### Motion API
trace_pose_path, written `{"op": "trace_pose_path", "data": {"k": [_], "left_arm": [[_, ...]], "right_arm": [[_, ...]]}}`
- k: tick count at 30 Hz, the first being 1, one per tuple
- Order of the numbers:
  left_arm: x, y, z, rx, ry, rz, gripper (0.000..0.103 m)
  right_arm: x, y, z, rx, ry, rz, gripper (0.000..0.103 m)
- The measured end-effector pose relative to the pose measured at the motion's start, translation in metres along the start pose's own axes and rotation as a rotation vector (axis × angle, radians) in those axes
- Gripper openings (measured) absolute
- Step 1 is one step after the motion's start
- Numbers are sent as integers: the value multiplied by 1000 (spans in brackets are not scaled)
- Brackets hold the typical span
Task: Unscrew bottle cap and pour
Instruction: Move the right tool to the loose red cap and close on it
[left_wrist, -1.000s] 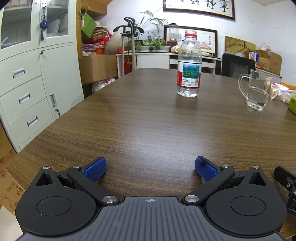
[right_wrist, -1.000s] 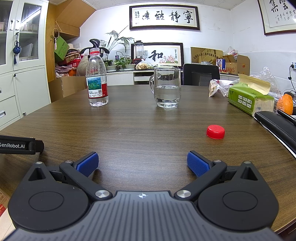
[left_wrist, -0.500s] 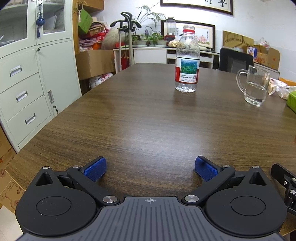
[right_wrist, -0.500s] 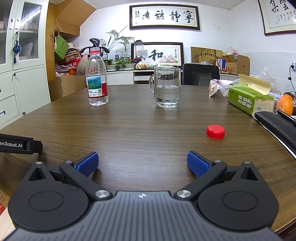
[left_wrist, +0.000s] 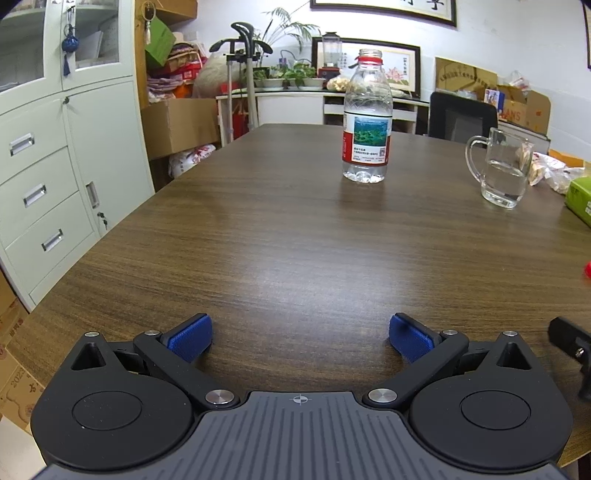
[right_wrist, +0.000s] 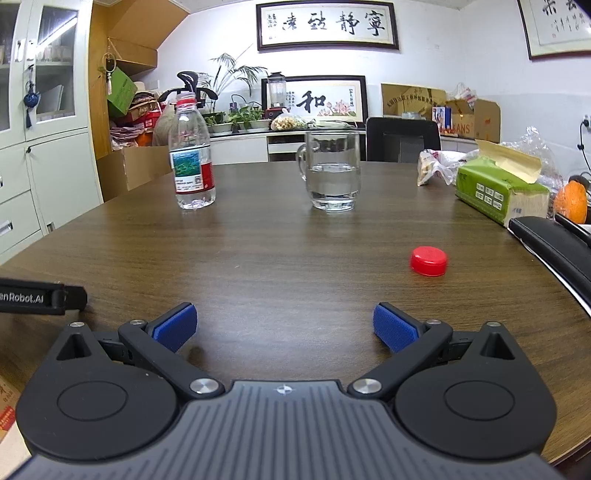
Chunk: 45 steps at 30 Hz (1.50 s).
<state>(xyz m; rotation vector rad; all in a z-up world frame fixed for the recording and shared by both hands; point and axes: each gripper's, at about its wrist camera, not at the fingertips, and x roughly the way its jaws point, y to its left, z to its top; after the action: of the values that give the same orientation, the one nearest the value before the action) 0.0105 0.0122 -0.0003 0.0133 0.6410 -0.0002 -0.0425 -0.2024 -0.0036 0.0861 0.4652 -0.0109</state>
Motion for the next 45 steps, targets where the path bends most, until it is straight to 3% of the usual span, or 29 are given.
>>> {"op": "trace_pose_path", "data": {"k": [9, 13, 20, 31, 38, 45], "left_arm": [[1, 3, 6, -15, 0, -2, 103], [3, 4, 8, -13, 9, -11, 103], [3, 1, 9, 0, -1, -15, 103], [11, -1, 13, 4, 11, -25, 103], [11, -4, 15, 16, 5, -27, 103], [11, -7, 19, 26, 4, -25, 103]], "right_arm": [[-3, -37, 28, -47, -30, -119, 102], [7, -59, 41, -26, 17, -86, 102], [32, -75, 48, 6, 115, -50, 87], [52, -79, 50, 3, 217, -47, 85], [57, -82, 51, -39, 220, -77, 53], [58, -87, 54, -44, 214, -72, 40]]}}
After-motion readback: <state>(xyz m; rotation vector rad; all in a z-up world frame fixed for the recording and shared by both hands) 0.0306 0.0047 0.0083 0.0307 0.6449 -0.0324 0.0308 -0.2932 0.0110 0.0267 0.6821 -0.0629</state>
